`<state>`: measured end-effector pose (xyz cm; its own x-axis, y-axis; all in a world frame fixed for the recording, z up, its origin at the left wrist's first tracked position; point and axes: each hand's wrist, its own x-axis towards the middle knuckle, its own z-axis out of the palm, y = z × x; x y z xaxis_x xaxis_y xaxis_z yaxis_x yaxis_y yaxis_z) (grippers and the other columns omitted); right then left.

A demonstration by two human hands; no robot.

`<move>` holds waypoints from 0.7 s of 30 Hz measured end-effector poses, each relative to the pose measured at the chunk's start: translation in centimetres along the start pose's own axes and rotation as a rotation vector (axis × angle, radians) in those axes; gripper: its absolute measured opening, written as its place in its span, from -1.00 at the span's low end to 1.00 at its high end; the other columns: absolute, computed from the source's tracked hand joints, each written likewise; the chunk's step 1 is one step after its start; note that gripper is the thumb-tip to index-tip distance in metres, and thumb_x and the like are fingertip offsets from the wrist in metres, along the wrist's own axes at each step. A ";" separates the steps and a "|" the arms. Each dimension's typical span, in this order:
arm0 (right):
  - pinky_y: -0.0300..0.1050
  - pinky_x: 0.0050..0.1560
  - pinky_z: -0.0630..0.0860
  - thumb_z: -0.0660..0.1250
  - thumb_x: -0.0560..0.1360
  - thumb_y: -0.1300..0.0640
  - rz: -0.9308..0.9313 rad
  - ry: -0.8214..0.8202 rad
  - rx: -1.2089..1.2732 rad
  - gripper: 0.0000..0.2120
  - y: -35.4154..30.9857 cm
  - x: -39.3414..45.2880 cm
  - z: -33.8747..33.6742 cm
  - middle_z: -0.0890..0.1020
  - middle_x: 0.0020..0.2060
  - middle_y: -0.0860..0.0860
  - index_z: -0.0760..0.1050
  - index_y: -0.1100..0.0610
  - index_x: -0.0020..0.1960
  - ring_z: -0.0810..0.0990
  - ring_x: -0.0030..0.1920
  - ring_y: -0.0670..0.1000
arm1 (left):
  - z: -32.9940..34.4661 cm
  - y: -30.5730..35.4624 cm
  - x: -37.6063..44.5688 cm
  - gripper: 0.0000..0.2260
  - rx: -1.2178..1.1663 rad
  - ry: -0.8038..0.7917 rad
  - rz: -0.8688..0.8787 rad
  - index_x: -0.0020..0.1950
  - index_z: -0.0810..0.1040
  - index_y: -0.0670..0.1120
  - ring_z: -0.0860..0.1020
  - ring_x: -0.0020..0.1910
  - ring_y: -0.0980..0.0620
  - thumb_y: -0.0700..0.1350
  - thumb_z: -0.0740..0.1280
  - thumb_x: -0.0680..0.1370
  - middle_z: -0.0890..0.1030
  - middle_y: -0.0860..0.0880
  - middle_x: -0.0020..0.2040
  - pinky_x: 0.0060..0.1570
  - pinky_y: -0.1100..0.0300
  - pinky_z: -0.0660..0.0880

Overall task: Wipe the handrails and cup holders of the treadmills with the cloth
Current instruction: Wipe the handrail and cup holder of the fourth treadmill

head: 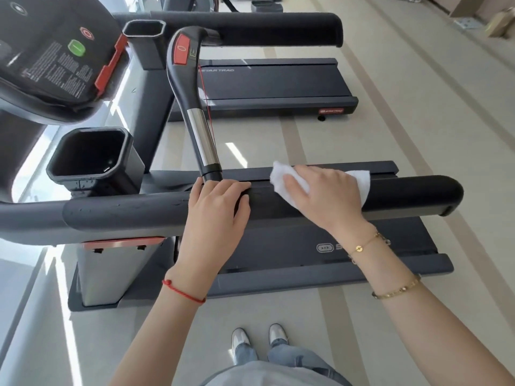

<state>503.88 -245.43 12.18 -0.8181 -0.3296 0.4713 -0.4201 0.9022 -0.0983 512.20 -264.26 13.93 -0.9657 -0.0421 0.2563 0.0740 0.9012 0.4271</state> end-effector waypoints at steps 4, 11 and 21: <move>-0.09 -0.27 0.37 0.10 0.62 -0.10 -0.148 0.057 0.073 -0.68 -3.9 -0.8 1.0 0.58 -0.28 -0.03 0.56 0.03 0.10 0.51 -0.31 0.06 | 0.2 -0.1 0.0 -0.84 -0.007 0.019 -0.018 0.11 0.61 -0.13 0.53 0.00 -0.10 -0.19 0.27 0.60 0.64 0.00 -0.01 0.43 -0.18 0.21; -0.09 -0.18 0.33 0.13 0.63 -0.07 -0.018 0.169 0.021 -0.71 1.7 -2.5 0.0 0.56 -0.30 -0.04 0.54 0.05 -0.04 0.52 -0.26 0.07 | 0.0 -0.2 0.1 -0.77 -0.007 -0.007 -0.011 0.22 0.60 -0.08 0.53 0.09 -0.06 -0.16 0.24 0.62 0.64 0.02 0.09 0.49 -0.14 0.11; -0.09 -0.02 0.45 0.18 0.62 -0.11 -0.099 0.236 0.129 -0.68 -3.3 -2.3 1.7 0.63 -0.17 -0.06 0.58 0.08 0.13 0.58 -0.14 0.03 | 0.2 0.3 0.1 -0.81 -0.034 -0.002 0.028 0.14 0.60 -0.10 0.54 0.11 -0.02 -0.18 0.24 0.61 0.64 0.03 0.04 0.52 -0.11 0.05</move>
<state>506.46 -248.16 9.96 -0.6627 -0.3272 0.6737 -0.5525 0.8208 -0.1448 512.07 -263.92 13.86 -0.9634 -0.0161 0.2674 0.1097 0.8869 0.4487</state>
